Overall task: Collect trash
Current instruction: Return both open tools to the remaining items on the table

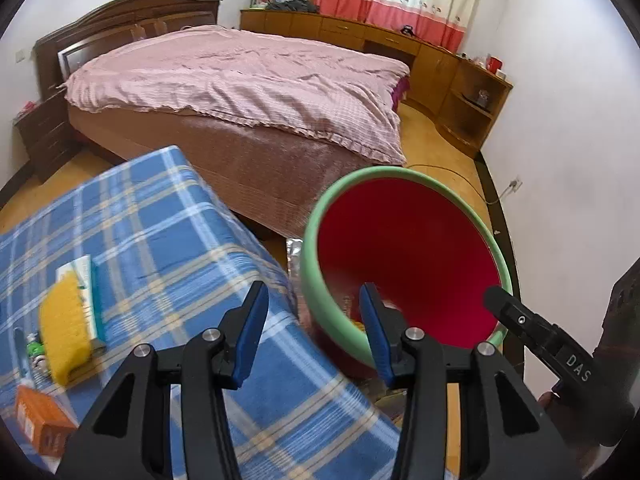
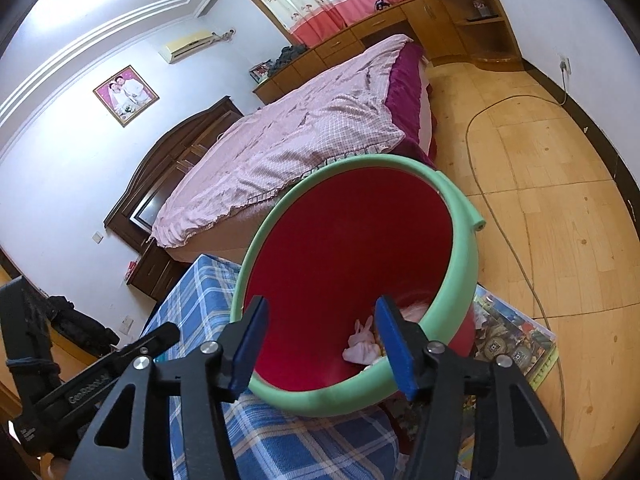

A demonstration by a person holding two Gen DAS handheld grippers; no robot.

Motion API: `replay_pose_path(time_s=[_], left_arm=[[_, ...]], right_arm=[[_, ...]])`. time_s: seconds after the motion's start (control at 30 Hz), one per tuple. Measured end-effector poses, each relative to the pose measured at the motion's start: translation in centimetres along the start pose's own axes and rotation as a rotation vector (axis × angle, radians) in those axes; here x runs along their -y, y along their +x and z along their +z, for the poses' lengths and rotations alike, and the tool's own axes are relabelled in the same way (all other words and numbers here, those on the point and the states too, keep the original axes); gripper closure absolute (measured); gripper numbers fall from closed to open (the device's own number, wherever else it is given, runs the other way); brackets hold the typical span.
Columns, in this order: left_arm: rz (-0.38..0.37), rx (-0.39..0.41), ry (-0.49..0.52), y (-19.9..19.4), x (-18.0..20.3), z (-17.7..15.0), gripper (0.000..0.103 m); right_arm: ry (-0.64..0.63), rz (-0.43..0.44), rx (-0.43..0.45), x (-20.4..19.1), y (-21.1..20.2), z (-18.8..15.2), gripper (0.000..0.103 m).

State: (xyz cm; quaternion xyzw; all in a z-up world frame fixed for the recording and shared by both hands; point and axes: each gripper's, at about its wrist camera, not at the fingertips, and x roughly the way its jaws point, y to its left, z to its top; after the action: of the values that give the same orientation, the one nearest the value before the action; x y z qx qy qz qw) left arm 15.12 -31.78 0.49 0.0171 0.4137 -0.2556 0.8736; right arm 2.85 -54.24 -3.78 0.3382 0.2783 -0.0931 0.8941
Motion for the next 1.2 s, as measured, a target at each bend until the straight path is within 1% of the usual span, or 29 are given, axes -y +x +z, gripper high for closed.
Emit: replay_pose_path(time_s=[0.2,0.3,0.4,0.63,0.77,0.87,0.93,1.1,1.2], left_arm=[[0.037,0.03,-0.032,-3.0,-1.8,-0.4,0.055],[0.065,0.052,-0.03,-4.4,-2.7,-0.6,0.055],[0.089,0.065,-0.027,-5.6,-3.6,-1.1,0.055],[0.116,0.067,-0.05,-7.6,-5.6,-2.8,0.055],[0.128,0.073,-0.069,-8.9,-7.1,-3.7,0.055],[0.144,0.079,-0.09,-10.0,-8.6,-4.3,0.055],[0.155,0.083,-0.115,-10.7,-9.8,-4.8,0.055],[0.175,0.081,-0.157,-11.9,-12.5,-5.9,0.055],[0.193,0.08,-0.173,-12.5,-14.1,-6.5,0.05]], right_arm=[[-0.021,0.019,-0.009,-1.2,-0.6,-0.6,0.042],[-0.039,0.019,-0.02,-2.2,-0.7,-1.2,0.041],[-0.049,0.037,-0.029,-3.1,-1.0,-1.8,0.038],[-0.079,0.069,-0.054,-5.6,-2.1,-3.9,0.032],[-0.087,0.071,-0.068,-6.9,-2.4,-4.7,0.031],[-0.094,0.075,-0.08,-8.1,-2.7,-5.5,0.029],[-0.103,0.08,-0.085,-9.0,-2.8,-6.1,0.024],[-0.136,0.087,-0.106,-11.2,-2.8,-7.4,0.02],[-0.16,0.09,-0.119,-12.6,-2.7,-8.2,0.018]])
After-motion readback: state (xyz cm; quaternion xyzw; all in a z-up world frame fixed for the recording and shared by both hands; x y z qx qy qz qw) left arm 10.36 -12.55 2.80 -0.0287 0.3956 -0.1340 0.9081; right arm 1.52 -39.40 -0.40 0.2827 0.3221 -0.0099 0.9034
